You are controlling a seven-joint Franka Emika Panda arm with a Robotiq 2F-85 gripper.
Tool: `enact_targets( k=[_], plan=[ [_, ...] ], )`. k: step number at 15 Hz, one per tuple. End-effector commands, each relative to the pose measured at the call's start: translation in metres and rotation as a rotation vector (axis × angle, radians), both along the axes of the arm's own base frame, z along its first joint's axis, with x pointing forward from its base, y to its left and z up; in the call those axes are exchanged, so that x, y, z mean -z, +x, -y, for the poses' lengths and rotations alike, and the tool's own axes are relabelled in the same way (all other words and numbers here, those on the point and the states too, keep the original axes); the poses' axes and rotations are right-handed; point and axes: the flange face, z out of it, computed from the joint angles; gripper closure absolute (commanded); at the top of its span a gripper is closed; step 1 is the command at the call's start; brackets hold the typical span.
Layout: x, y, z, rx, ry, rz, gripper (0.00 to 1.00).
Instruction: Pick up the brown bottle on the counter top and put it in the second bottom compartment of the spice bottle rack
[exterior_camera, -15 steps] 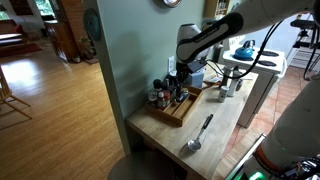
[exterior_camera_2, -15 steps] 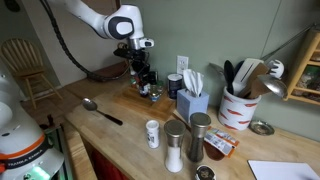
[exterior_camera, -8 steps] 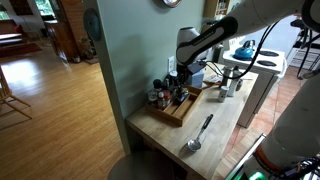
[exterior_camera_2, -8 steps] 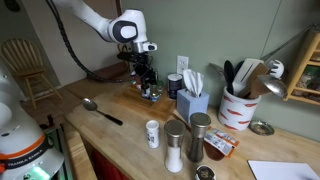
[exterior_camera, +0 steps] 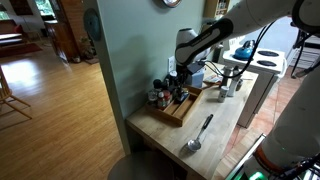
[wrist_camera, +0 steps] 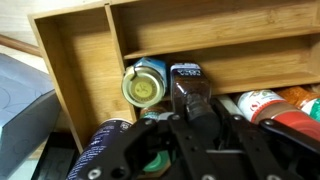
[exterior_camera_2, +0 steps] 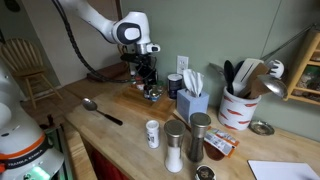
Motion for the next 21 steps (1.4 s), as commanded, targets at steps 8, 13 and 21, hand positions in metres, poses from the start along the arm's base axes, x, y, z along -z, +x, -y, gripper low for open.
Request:
enact_targets(
  k=[8,13,21],
  plan=[
    [0.004,0.007,0.012,-0.033,0.005,0.015,0.44],
    [-0.003,0.001,0.02,-0.041,0.028,-0.001,0.14],
    [-0.042,-0.06,0.048,0.151,0.224,-0.158,0.0]
  ],
)
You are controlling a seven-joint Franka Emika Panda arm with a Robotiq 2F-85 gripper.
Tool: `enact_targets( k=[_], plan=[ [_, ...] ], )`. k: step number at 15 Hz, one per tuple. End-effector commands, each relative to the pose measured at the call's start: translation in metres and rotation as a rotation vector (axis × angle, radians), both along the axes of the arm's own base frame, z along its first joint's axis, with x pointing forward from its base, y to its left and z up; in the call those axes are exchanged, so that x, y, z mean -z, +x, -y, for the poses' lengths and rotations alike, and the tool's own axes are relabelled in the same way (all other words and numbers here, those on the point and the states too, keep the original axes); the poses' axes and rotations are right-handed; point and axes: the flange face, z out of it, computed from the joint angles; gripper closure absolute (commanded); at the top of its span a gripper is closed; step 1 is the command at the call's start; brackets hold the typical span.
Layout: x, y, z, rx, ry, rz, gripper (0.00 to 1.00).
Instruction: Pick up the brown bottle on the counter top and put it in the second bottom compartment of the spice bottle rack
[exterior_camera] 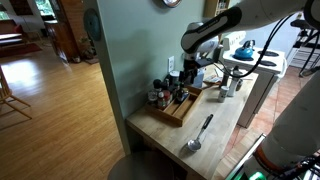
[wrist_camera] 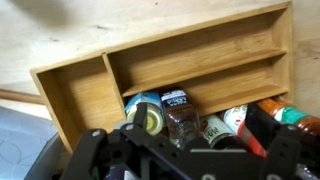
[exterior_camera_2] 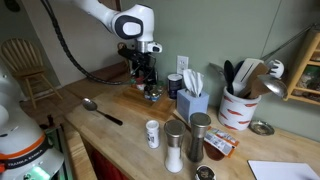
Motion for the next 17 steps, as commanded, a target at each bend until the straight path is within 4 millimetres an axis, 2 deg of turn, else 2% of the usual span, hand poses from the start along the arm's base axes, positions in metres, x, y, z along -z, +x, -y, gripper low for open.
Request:
enact_targets(
  k=[1,6,11,12,13,17],
  plan=[
    [-0.025,-0.045,0.014,0.08,0.086,-0.057,0.0],
    [-0.046,-0.092,0.029,0.229,0.057,-0.111,0.0],
    [-0.072,-0.133,0.029,0.481,0.081,-0.184,0.0],
    [-0.078,-0.136,0.029,0.473,0.054,-0.15,0.0],
    [-0.071,-0.115,0.031,0.427,0.062,-0.17,0.0],
    [-0.082,-0.128,0.03,0.452,0.063,-0.14,0.0]
  ],
)
